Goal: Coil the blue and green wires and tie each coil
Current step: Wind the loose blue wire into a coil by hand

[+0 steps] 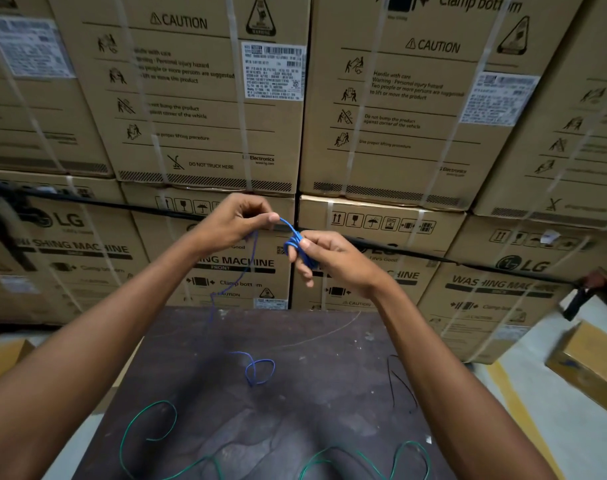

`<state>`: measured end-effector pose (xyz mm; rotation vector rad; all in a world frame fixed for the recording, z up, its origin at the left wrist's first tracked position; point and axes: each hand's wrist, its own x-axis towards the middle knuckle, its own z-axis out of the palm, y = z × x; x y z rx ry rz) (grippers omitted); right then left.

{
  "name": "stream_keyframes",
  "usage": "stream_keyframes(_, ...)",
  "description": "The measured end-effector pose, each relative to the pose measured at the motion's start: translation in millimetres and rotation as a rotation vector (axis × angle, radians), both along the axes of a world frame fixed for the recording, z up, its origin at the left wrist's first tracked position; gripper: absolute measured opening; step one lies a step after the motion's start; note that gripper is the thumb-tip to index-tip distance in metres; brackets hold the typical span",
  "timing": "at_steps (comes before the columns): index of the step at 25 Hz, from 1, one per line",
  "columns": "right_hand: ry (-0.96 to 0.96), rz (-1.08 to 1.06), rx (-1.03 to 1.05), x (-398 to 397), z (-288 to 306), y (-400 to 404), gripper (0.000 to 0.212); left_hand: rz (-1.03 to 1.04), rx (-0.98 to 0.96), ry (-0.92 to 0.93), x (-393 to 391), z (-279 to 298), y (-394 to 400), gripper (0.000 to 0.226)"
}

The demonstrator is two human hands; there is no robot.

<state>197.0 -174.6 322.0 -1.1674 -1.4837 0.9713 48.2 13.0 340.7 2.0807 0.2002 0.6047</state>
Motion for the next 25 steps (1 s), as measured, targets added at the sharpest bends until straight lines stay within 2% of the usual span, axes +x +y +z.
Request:
stream_keyframes(3,0.189,0.048,0.066,-7.1,13.5,0.0,0.031,-0.046,-0.258,0.018,9.7,-23.4,-13.3,0.03)
stream_keyframes(5,0.31,0.011,0.112,-8.7,17.4,3.6,0.032,-0.073,-0.342,0.019,16.3,-34.1,-18.7,0.031)
stream_keyframes(9,0.512,-0.06,0.209,-7.7,25.4,7.6,0.033,-0.039,-0.425,-0.002,18.5,-50.6,-22.8,0.025)
stream_keyframes(12,0.514,-0.132,0.309,-3.1,41.6,8.8,0.033,0.059,-0.313,0.027,11.7,-75.7,-20.3,0.027)
stream_keyframes(15,0.436,-0.24,0.398,6.0,51.2,15.0,0.03,0.116,0.002,0.059,1.3,-91.4,-25.7,0.034)
stream_keyframes(19,0.321,-0.426,0.466,14.5,40.1,29.3,0.024,0.131,0.43,0.191,-7.9,-83.6,-47.8,0.04)
stream_keyframes(22,-0.036,-0.57,0.457,20.9,21.7,34.9,0.02,0.19,0.607,0.194,-13.4,-72.0,-52.0,0.043)
stream_keyframes(25,-0.451,-0.66,0.35,31.0,-5.7,29.7,0.019,0.21,0.696,0.12,-21.8,-52.6,-41.1,0.037)
